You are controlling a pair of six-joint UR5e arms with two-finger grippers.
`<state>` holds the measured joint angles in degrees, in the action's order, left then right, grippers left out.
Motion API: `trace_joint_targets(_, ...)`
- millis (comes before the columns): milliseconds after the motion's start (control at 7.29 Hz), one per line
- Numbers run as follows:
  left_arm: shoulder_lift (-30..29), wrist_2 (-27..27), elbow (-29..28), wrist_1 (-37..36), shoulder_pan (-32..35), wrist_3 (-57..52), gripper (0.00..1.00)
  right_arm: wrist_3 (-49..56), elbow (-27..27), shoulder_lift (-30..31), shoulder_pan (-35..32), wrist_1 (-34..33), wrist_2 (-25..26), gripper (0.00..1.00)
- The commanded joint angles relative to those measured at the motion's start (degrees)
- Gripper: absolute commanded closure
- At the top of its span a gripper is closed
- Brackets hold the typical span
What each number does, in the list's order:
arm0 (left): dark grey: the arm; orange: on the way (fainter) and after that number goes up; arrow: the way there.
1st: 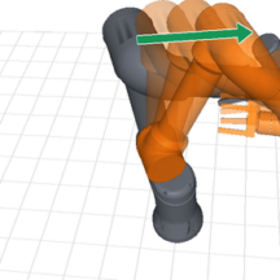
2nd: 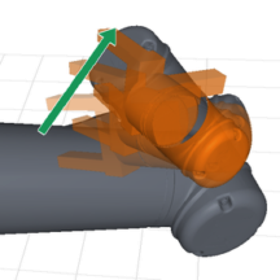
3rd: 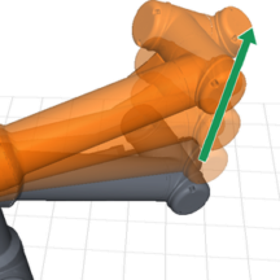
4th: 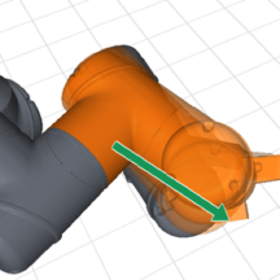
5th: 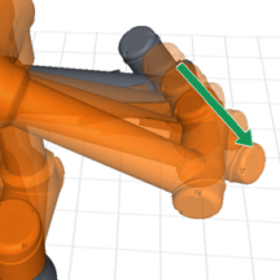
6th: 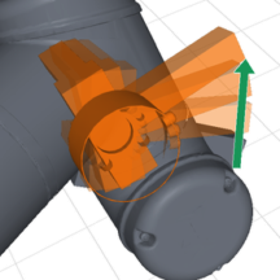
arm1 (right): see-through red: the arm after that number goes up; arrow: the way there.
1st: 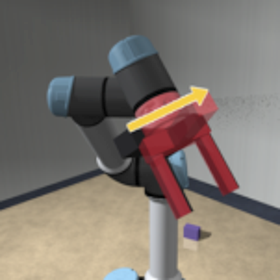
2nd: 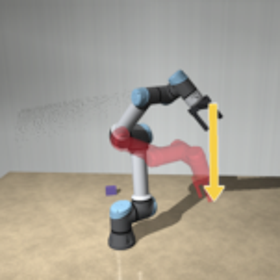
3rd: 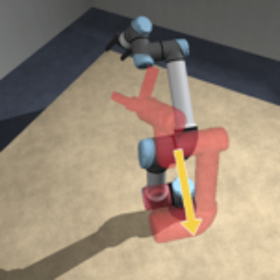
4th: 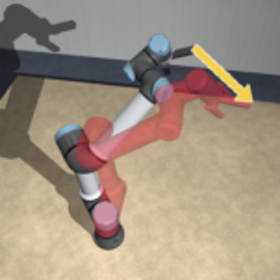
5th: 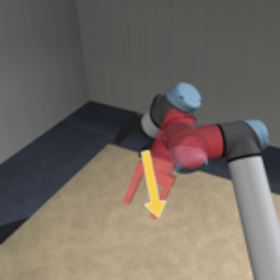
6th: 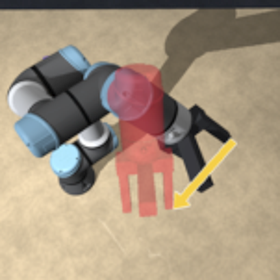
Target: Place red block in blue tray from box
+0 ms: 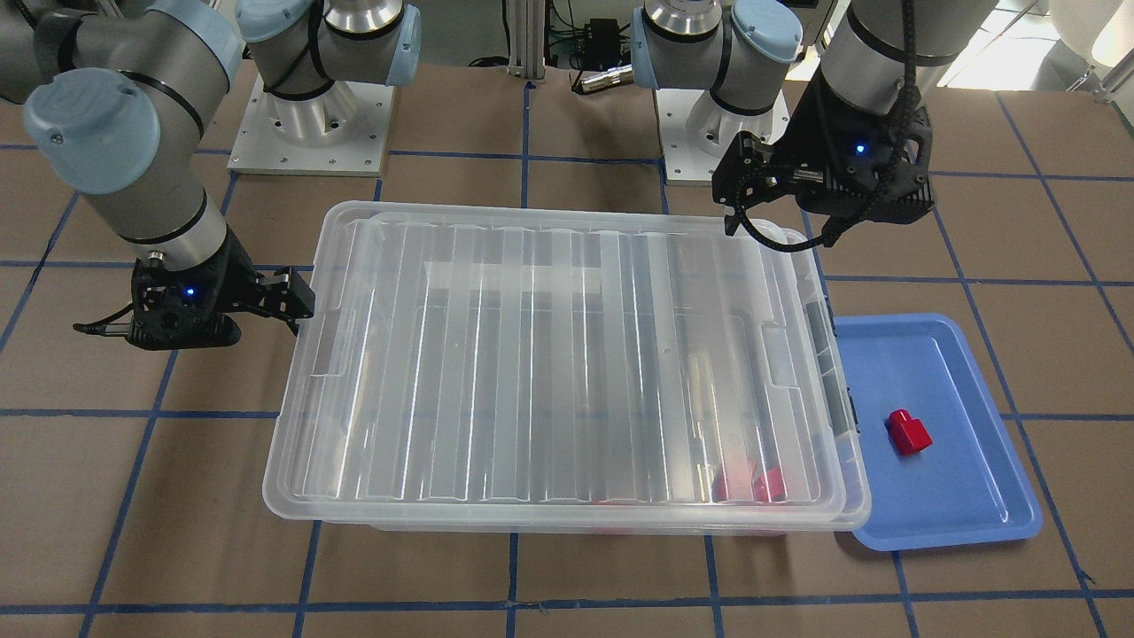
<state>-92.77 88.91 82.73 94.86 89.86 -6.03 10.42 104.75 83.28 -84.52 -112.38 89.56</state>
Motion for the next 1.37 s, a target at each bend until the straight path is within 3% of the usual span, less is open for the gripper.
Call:
trace_joint_targets(0,2.2,2.0,1.5,0.5,-0.5,1.3,0.0,-0.1,-1.1,0.4,-0.4,-0.4,0.0,0.0)
trace_joint_targets(137,2.7,2.7,2.5,0.2,-0.5,2.4,0.0,0.3,-6.4,1.8,-0.4,2.2,0.2,0.0)
trace_joint_targets(275,2.2,2.1,3.0,-0.9,-0.5,2.5,0.0,-1.7,-13.2,4.6,-1.5,13.1,-0.4,0.0)
trace_joint_targets(549,2.7,1.5,3.0,-1.2,-0.5,2.3,0.0,-11.0,-21.2,6.7,-7.5,24.3,-1.1,0.0)
trace_joint_targets(1235,2.7,1.7,3.0,-1.2,-0.2,2.4,0.0,-13.3,-19.9,6.5,-9.4,24.7,-1.1,0.0)
